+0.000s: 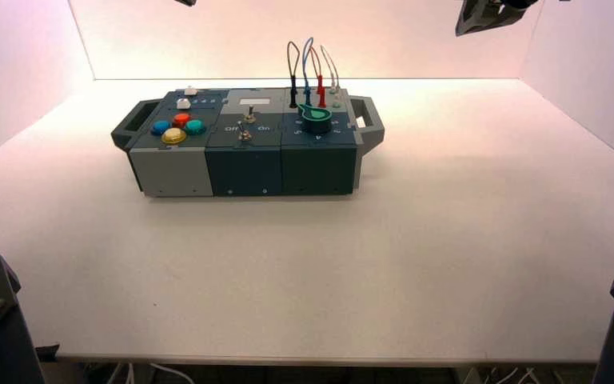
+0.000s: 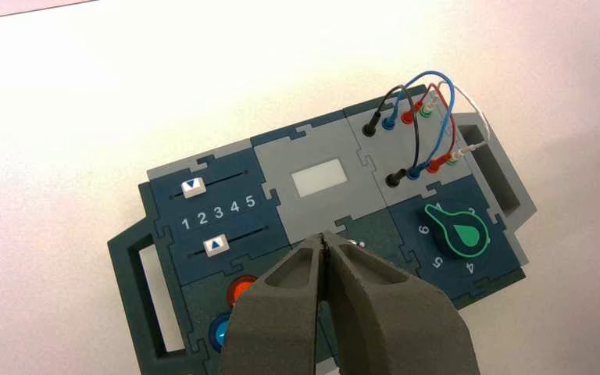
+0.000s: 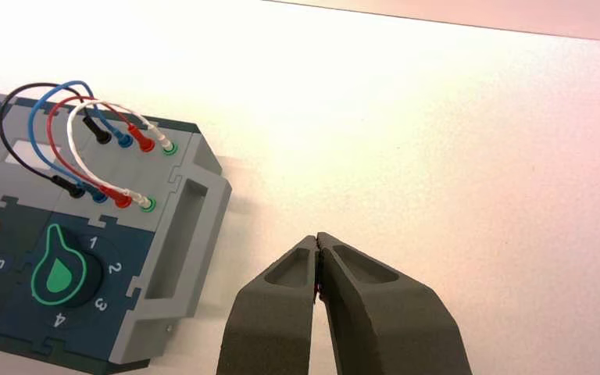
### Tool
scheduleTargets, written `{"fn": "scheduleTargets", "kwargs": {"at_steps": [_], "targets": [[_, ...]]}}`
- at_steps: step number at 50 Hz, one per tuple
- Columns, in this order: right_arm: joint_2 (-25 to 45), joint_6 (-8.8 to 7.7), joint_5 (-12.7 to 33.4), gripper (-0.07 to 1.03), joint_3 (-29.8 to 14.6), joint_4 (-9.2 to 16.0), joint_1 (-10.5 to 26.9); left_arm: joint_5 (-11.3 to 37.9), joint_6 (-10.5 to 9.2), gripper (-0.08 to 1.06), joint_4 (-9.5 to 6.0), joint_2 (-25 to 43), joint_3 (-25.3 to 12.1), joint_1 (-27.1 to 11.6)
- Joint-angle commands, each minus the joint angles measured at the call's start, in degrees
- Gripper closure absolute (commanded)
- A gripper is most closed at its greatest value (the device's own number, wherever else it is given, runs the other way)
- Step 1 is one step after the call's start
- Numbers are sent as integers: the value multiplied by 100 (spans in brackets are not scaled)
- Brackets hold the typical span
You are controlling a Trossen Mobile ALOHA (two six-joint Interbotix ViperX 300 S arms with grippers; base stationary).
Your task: Flip the top switch off with the left gripper.
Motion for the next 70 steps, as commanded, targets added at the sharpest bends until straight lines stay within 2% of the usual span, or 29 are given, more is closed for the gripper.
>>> {"fn": "scheduleTargets", "kwargs": {"at_steps": [1, 22, 33, 40, 42, 46, 54, 60, 70], "targets": [[-105, 0, -53, 98, -88, 9, 0, -18, 18, 100, 0, -123, -53, 9], [-123, 18, 202, 98, -105, 35, -9, -9, 18, 100, 0, -88, -62, 9], [-132, 26, 958, 98, -396, 132, 26, 316, -9, 100, -70, -62, -193, -35], [-123, 18, 1503, 98, -694, 167, 44, 396, -9, 100, -70, -53, -220, -44], [-123, 26, 1802, 98, -888, 167, 53, 510, -9, 100, -70, -44, -246, -44], [-132, 18, 2083, 98, -1072, 167, 53, 650, -9, 100, -70, -26, -308, -44], [-114, 18, 2698, 98, -1468, 264, 141, 1195, -35, 100, -70, 62, -536, -44], [-18, 26, 3015, 98, -1670, 308, 325, 1758, -149, 100, -88, 220, -765, -44], [220, 70, 3480, 98, -1934, 598, 554, 2250, -185, 100, -114, 545, -1055, -123]]}}
